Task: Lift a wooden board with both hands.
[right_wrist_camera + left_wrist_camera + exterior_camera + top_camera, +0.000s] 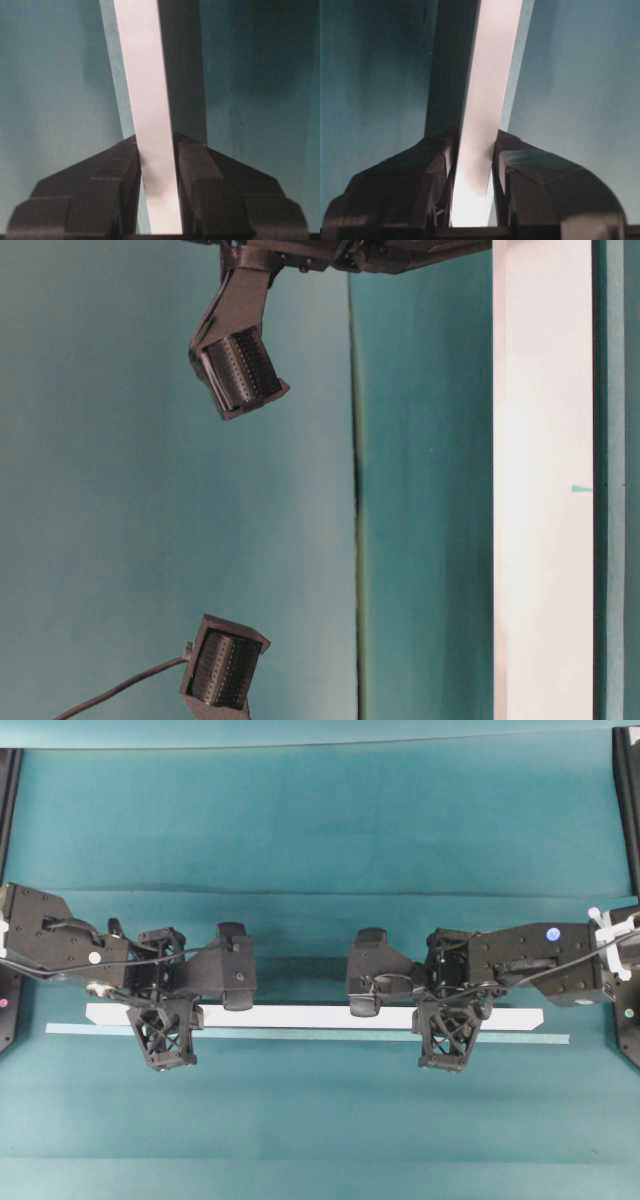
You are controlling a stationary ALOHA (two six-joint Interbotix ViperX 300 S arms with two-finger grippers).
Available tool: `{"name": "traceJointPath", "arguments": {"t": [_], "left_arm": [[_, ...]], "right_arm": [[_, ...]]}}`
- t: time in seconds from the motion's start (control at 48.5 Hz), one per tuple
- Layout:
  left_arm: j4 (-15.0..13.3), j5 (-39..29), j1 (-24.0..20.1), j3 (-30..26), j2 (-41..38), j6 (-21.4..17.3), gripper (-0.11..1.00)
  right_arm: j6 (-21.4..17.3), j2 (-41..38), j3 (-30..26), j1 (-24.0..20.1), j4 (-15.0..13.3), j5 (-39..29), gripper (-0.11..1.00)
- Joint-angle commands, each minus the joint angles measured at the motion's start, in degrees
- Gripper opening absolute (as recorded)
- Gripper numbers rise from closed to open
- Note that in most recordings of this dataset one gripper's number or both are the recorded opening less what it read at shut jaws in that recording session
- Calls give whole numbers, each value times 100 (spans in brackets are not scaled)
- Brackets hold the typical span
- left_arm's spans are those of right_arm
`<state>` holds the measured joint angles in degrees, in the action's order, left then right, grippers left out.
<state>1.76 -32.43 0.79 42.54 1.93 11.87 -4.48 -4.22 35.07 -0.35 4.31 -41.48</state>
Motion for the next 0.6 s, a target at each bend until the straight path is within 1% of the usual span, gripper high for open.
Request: {"name": "traceJointPath", "arguments": {"t": [0.0,0.495,0.577], "left_arm": [[-9,114,-26,-26,35,149,18],[-9,202,-9,-26,-53,185,18],[-9,211,-9,-9,-53,132,18]], "right_arm": [[26,-26,44,-70,35,44,22],[9,-44,167,-53,35,299,22],[9,-53,176,-53,35,316,22]]}}
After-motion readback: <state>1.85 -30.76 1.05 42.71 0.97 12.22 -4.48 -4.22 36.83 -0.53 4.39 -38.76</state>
